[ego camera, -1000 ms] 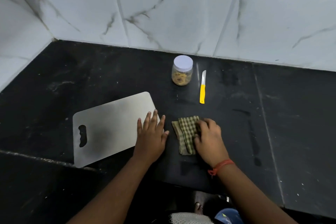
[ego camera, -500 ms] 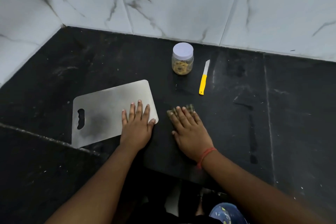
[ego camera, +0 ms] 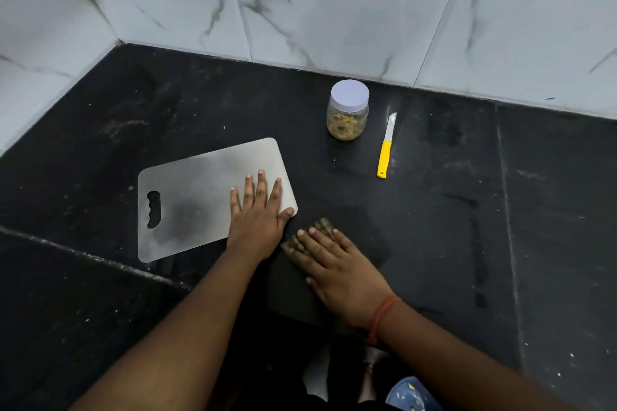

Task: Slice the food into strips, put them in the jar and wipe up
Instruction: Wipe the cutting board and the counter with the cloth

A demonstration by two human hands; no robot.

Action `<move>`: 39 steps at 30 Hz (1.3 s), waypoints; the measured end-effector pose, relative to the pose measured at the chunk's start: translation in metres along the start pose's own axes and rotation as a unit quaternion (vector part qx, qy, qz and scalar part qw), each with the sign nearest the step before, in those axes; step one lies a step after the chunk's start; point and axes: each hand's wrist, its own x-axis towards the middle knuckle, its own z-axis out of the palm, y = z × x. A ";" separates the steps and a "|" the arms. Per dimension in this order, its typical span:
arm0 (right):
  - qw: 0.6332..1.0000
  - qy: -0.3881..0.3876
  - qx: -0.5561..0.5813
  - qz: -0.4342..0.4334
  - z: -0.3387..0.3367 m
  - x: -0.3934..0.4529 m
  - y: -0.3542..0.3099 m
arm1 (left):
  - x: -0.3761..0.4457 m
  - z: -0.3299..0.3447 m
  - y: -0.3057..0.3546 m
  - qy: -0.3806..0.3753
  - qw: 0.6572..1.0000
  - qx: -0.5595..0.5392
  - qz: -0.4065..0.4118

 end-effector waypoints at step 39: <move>0.995 -0.013 -0.024 0.093 0.001 0.044 -0.013 | -0.050 0.011 -0.023 0.085 0.985 -0.148 0.030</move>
